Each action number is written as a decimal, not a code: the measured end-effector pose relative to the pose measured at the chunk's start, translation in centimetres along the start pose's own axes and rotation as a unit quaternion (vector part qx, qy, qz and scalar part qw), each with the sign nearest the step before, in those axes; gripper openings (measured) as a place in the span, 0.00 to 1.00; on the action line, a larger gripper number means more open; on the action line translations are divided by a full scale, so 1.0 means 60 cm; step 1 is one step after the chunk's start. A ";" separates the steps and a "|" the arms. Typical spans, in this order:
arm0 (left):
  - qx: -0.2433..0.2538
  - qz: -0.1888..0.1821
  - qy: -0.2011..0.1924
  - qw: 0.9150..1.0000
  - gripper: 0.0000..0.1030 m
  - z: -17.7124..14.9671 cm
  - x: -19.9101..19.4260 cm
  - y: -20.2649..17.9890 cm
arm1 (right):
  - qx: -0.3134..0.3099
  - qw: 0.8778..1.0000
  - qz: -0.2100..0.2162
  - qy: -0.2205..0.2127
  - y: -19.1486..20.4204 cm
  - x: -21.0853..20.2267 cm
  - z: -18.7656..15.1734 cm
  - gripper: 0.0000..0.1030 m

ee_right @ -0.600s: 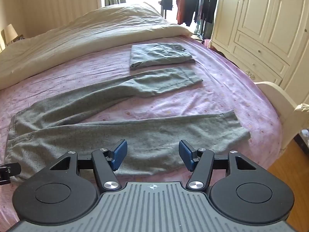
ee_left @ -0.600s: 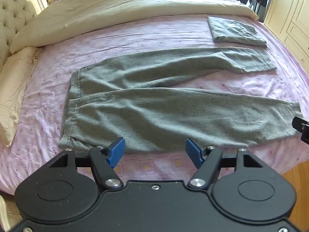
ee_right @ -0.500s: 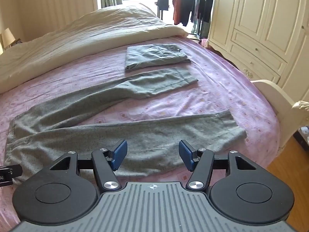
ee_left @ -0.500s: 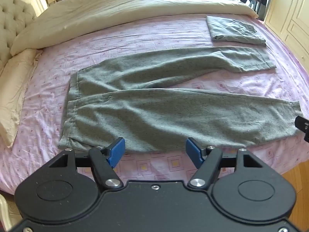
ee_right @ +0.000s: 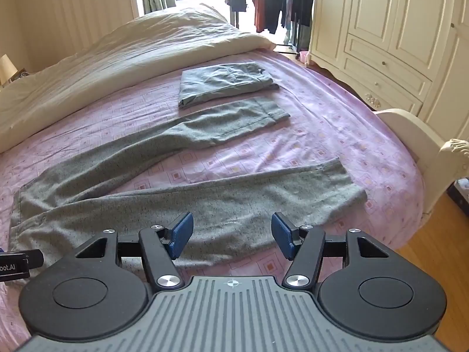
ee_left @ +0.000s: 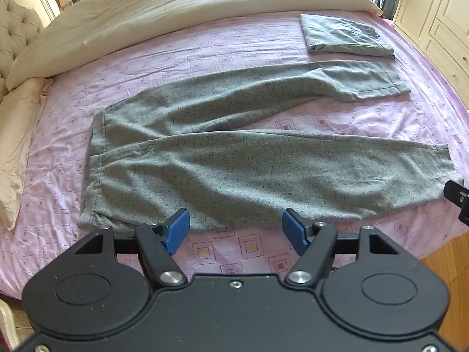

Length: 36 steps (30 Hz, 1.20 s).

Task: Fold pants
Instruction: 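Move both grippers open toward the grey sweatpants' leg hems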

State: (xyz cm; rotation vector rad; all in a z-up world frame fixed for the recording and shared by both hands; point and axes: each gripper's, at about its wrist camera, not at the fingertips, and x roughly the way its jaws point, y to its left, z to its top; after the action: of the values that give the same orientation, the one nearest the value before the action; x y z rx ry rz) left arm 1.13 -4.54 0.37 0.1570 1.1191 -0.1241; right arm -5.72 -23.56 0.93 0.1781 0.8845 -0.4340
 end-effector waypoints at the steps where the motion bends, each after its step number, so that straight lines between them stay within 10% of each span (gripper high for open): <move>1: -0.001 -0.001 0.001 1.000 0.70 0.001 0.003 0.000 | -0.002 1.000 0.001 0.001 0.001 0.001 0.000 0.56; 36: 0.007 -0.011 0.029 0.999 0.70 0.059 0.071 0.012 | -0.038 0.999 0.006 0.035 0.069 0.062 0.039 0.56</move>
State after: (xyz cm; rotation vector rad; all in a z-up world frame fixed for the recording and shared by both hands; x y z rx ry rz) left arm 6.23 -4.59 -1.93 0.1607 1.1791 -0.1482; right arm -0.19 -21.70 -0.58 0.1285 0.9670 -0.3839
